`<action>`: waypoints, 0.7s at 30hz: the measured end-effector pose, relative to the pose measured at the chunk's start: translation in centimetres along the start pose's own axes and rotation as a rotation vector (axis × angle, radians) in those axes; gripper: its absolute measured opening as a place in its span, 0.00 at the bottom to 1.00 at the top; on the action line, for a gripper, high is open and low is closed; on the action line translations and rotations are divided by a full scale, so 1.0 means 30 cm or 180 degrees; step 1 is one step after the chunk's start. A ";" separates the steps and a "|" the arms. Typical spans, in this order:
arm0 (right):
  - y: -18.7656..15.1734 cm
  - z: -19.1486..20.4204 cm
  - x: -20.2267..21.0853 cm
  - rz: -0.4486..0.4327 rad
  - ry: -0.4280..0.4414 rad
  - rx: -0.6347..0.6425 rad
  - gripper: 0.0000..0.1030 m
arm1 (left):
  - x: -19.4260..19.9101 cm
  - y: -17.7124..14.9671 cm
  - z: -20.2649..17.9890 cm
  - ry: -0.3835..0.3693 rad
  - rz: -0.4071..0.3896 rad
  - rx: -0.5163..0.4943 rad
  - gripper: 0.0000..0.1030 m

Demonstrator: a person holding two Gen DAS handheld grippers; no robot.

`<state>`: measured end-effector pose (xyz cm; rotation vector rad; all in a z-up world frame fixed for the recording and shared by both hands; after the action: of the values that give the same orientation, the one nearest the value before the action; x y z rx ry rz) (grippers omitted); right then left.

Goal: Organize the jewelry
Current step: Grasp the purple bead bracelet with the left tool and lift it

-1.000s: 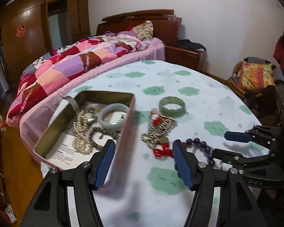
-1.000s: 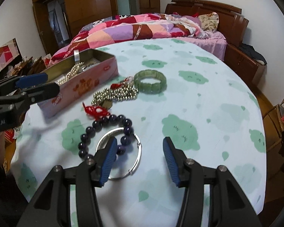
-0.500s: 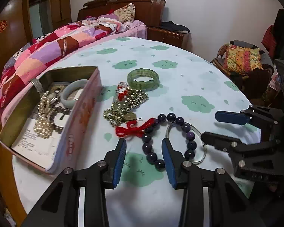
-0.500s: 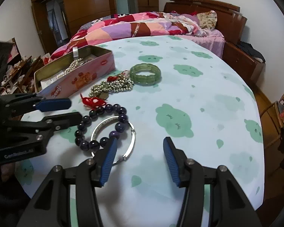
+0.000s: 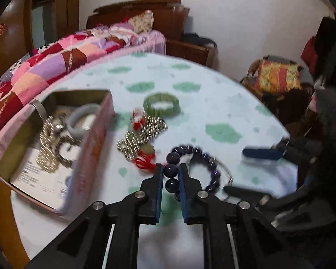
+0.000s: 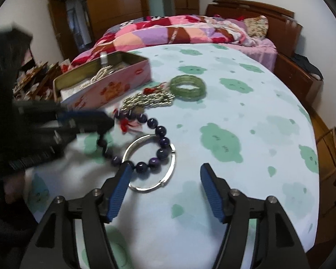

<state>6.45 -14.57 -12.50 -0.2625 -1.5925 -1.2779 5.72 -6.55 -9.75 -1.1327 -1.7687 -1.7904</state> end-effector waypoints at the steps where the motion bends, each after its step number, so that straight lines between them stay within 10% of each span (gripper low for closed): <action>1: -0.003 0.010 -0.006 0.0017 -0.0008 0.0036 0.67 | 0.015 0.006 0.006 -0.0010 -0.0039 0.0017 0.12; 21: 0.024 0.116 -0.111 0.0277 0.0080 0.0259 0.77 | 0.111 0.093 0.038 -0.0127 -0.0451 0.0150 0.12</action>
<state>6.44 -10.09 -14.40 -0.2609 -1.5906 -1.1430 6.11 -4.96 -5.56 -1.0553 -1.9480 -1.8065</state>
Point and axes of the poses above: each gripper's, at about its wrist camera, not at the fingertips, and x roughly against the way its jaws point, z to its left, y to its top, the point moved 7 cm from there along -x, roughly the way its jaws point, and after that the axes turned 3 degrees about z, right-handed, at the moved point
